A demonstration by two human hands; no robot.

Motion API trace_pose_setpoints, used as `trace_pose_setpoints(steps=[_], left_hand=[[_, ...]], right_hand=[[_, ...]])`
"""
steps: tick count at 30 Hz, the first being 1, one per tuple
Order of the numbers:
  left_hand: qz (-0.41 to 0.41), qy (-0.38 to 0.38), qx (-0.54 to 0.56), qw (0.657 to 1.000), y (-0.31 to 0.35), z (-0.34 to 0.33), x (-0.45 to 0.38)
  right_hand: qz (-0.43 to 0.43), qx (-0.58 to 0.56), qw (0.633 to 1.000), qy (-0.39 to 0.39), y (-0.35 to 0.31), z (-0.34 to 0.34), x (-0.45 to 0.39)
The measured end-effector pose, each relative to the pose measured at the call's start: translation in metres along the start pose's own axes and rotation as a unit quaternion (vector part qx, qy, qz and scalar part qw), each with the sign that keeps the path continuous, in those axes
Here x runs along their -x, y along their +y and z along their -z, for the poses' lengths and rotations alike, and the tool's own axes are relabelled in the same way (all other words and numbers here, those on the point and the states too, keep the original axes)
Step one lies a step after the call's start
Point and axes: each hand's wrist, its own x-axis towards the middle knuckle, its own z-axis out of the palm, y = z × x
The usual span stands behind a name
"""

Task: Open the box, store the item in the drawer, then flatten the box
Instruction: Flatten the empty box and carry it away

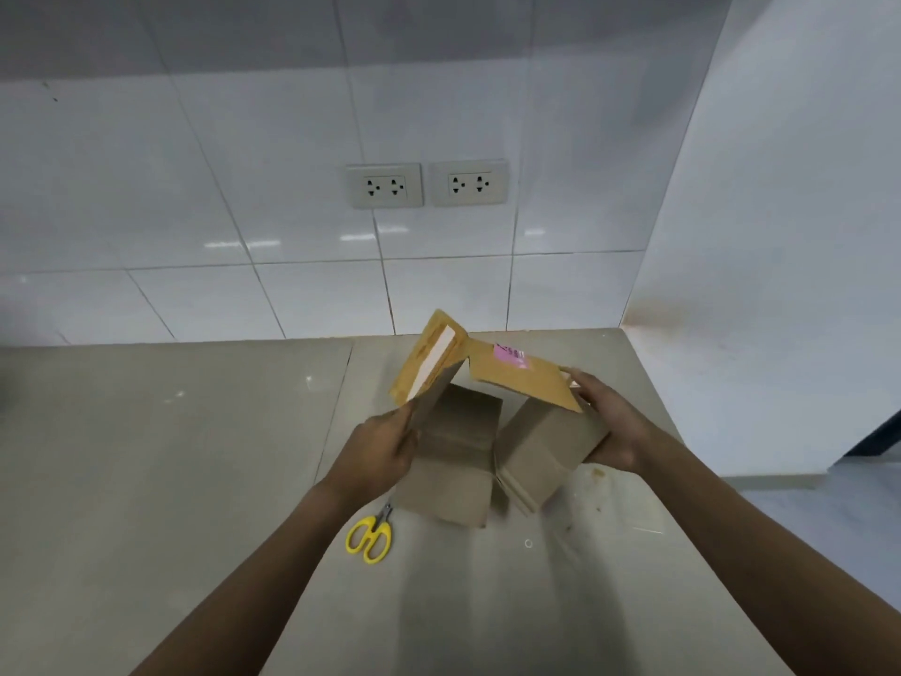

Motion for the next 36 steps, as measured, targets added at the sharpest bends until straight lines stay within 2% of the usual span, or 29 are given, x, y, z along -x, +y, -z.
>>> trace_pose_setpoints(steps=[2,5,10,13,18,22,24,26,28,31,33,36], left_hand=[[-0.02,-0.001,-0.033,0.999,-0.005,-0.006,0.014],[-0.074,0.014,-0.057,0.996,0.006,-0.002,0.023],[-0.114,0.087,-0.131,0.981,0.031,0.02,0.013],[-0.095,0.04,-0.182,0.978,0.028,0.013,0.019],[-0.072,-0.039,-0.184,0.979,0.018,-0.018,0.043],[-0.07,-0.078,-0.178,0.978,0.015,-0.038,0.053],[-0.053,-0.105,-0.18,0.977,0.013,-0.046,0.056],[-0.035,-0.139,-0.189,0.971,0.009,-0.052,0.06],[-0.023,-0.168,-0.198,0.965,0.005,-0.055,0.065],[-0.015,-0.203,-0.198,0.959,0.001,-0.058,0.07],[-0.007,-0.219,-0.178,0.959,0.0,-0.059,0.071],[-0.009,-0.22,-0.158,0.963,0.002,-0.06,0.067]], right_hand=[[-0.013,0.044,0.999,0.009,0.002,0.003,0.008],[-0.011,0.071,0.997,-0.032,0.0,0.003,0.019],[0.013,0.071,0.996,-0.055,0.003,-0.017,0.028],[-0.025,0.059,0.997,-0.047,0.024,-0.018,0.024],[-0.069,0.056,0.996,-0.013,0.055,-0.007,0.028],[-0.078,0.128,0.989,0.016,0.063,0.004,0.028],[-0.084,0.19,0.976,0.06,0.069,0.006,0.026],[-0.081,0.271,0.954,0.101,0.075,0.007,0.021],[-0.032,0.384,0.913,0.132,0.08,0.001,0.018],[0.118,0.567,0.795,0.179,0.087,-0.016,0.013],[0.183,0.616,0.754,0.139,0.09,-0.031,0.01],[0.214,0.685,0.692,0.075,0.099,-0.046,-0.001]])
